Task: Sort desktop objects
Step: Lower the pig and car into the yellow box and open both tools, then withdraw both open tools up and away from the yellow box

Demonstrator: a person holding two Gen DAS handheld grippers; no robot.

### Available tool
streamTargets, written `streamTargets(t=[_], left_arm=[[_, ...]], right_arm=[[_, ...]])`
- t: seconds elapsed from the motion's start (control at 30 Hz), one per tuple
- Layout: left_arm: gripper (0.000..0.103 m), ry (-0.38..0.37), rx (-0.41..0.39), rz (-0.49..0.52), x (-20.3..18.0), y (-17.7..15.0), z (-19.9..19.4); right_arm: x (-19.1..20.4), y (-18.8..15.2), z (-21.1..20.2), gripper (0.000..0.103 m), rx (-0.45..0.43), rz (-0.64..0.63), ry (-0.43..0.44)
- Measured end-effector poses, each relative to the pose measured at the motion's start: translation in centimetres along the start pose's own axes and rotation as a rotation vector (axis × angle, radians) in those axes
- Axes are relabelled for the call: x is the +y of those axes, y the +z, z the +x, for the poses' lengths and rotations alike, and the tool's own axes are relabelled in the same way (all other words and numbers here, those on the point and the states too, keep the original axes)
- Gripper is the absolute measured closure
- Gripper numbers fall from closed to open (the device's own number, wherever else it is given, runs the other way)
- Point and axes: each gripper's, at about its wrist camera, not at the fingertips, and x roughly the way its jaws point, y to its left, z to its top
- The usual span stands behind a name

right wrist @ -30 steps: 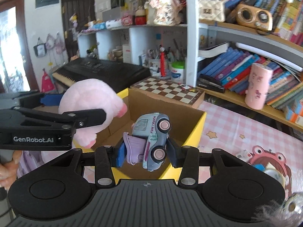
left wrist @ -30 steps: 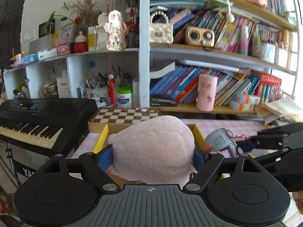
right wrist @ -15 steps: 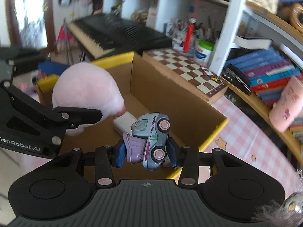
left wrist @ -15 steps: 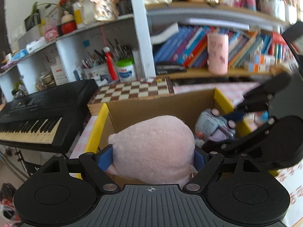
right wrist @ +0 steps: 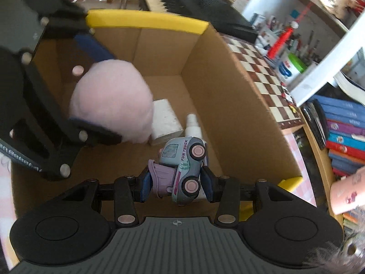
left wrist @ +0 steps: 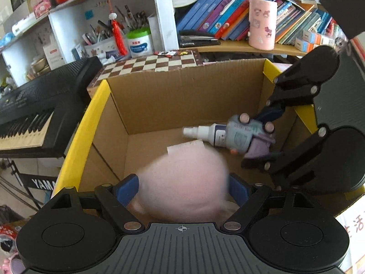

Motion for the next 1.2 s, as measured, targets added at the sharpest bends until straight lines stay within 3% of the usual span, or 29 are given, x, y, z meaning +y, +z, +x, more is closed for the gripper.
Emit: streamTargets(t=[0.17, 0.5, 0.8, 1.2], left_arm=[[0.014, 0.009, -0.007, 0.011, -0.2, 0.2, 0.1], [0.011, 0.033, -0.16, -0.055, 0.5, 0.5, -3.2], [0.007, 0.033, -0.285, -0.066, 0.1, 0.5, -7.9], [0.006, -0.008, -0.364, -0.076, -0.2, -1.4, -12.1]], right_arm=[[-0.2, 0.3, 0.6, 0.061, 0.016, 0.025, 0.02], [-1.2, 0.4, -1.9, 0.054, -0.057, 0.151, -0.012], [-1.9, -0.2, -6.9, 0.049, -0.18, 0.313, -0.118], [0.5, -1.9, -12.4, 0.047, -0.28, 0.466, -0.252]])
